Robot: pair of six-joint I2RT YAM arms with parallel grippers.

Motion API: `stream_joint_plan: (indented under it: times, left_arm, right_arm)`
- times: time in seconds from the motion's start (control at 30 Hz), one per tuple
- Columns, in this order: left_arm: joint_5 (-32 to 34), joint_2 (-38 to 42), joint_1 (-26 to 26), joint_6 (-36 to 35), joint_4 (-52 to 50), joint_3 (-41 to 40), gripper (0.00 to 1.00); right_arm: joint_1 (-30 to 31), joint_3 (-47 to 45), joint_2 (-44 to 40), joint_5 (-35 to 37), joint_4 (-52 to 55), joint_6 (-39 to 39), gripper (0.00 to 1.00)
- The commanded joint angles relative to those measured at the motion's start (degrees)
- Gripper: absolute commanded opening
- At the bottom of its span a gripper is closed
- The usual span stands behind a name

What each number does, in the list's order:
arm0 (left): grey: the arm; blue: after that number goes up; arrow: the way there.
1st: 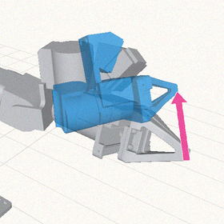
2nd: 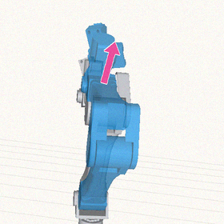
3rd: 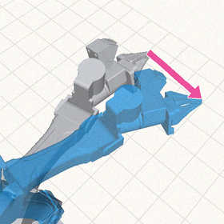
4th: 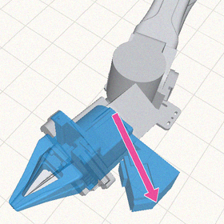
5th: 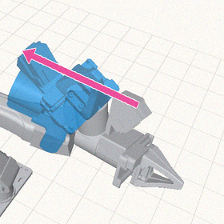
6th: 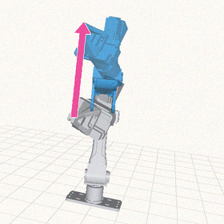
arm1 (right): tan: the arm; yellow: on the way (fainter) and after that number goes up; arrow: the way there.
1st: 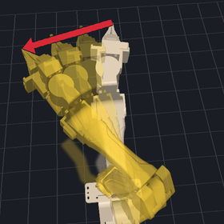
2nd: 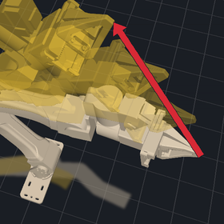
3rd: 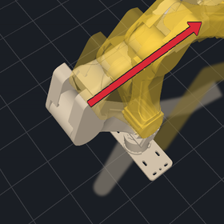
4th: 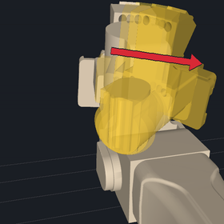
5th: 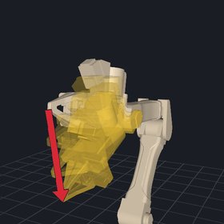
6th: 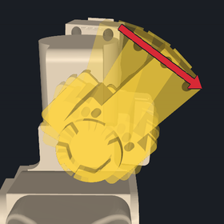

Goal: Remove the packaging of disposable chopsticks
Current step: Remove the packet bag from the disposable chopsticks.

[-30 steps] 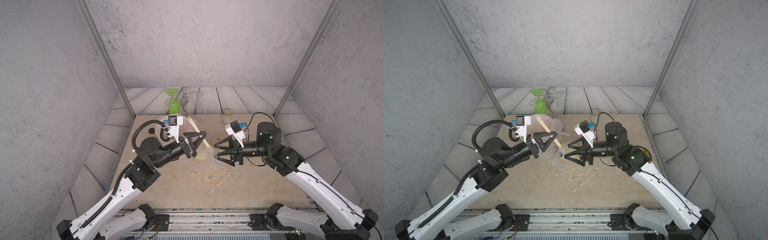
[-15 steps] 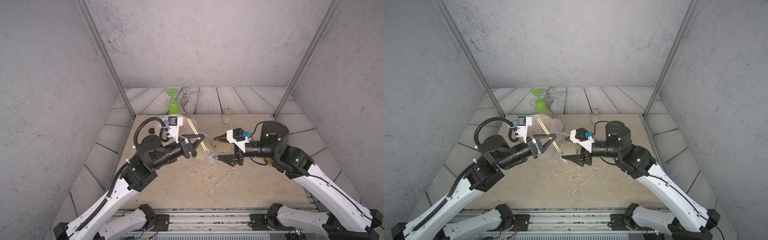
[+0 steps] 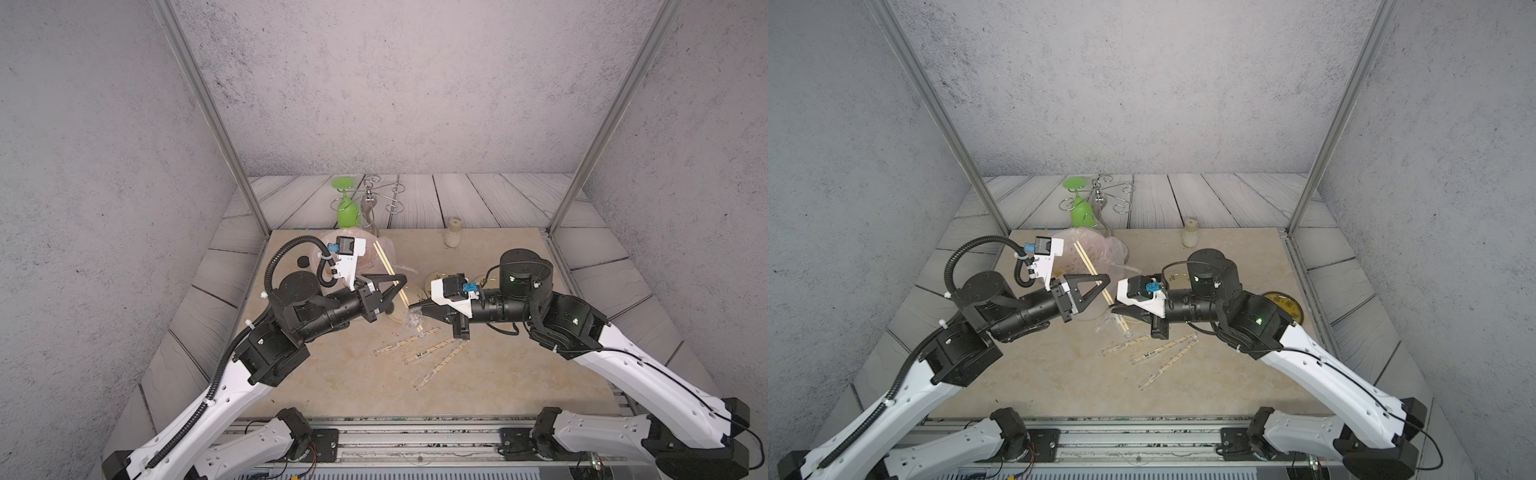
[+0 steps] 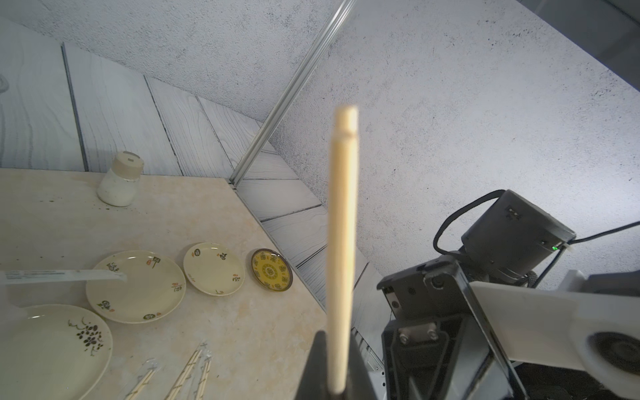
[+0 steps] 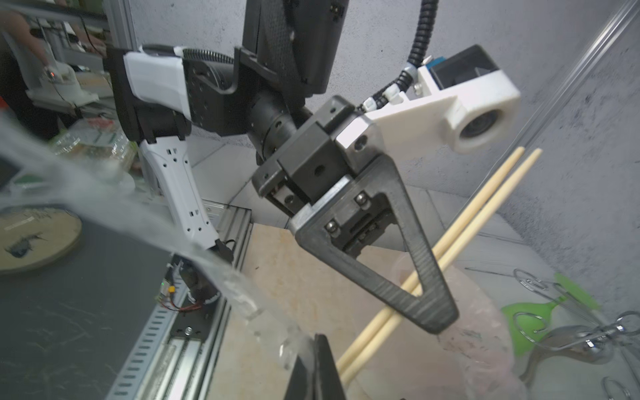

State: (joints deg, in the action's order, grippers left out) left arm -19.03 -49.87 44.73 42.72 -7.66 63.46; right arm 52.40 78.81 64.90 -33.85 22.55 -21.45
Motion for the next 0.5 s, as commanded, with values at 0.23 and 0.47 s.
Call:
stream_joint_plan:
  times: [0.23,0.47]
  left_arm:
    - [16.63,12.89,-0.61,-7.53,-5.52,1.5,0.0]
    - [22.38,18.51,-0.66,-10.06,-5.76,0.72,0.0]
  right_arm:
    - [0.33,0.74,0.53,0.27,2.71,-0.98,0.0]
    - [0.25,1.28,3.0,2.16,-0.51,4.33,0.0]
